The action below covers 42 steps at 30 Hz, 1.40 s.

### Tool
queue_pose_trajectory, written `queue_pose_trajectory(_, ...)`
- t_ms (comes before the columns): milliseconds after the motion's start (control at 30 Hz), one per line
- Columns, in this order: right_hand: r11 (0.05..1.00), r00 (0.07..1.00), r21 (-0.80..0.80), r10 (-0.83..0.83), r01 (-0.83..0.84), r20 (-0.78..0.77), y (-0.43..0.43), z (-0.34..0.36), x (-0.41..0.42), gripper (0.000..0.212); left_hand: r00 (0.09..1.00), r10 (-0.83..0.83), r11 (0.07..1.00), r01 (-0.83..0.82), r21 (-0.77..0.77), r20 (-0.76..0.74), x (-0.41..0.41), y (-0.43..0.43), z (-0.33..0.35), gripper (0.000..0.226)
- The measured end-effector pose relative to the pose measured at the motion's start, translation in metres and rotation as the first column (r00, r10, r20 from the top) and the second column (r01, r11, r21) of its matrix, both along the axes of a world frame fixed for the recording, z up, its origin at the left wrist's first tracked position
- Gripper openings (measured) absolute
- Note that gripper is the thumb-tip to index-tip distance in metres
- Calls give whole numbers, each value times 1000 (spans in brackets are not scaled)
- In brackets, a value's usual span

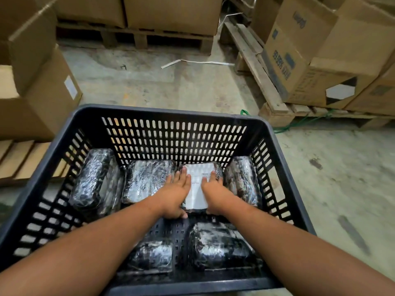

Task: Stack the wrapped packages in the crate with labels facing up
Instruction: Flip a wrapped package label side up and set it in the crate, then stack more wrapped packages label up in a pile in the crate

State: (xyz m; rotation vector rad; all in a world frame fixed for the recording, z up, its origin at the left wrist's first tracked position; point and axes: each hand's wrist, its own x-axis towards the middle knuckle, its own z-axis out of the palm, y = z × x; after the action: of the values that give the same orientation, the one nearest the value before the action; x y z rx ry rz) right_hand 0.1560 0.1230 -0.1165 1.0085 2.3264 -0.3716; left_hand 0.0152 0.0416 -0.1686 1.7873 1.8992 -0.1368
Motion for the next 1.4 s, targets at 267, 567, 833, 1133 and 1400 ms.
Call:
queue_pose_trajectory(267,996,991,-7,-87,86,-105,4,26,1,89,1000,-21,998,22,53,-17,-4,-3,2,126)
queue_pose_trajectory(567,886,948,355,-234,300,-217,38,111,33,13,999,-31,998,30,63,14,-5,0,9,119)
queue_pose_trajectory(833,935,944,164,-290,315,-159,16,92,39,74,999,-45,998,44,54,19,-7,0,12,120)
queue_pose_trajectory(1133,891,800,-156,-452,426,-395,21,73,50,89,995,-47,999,45,18,83,-11,5,20,124)
queue_pose_trajectory(1400,871,707,-190,-481,453,-519,38,109,52,80,887,14,944,-164,286,462,-17,9,92,130)
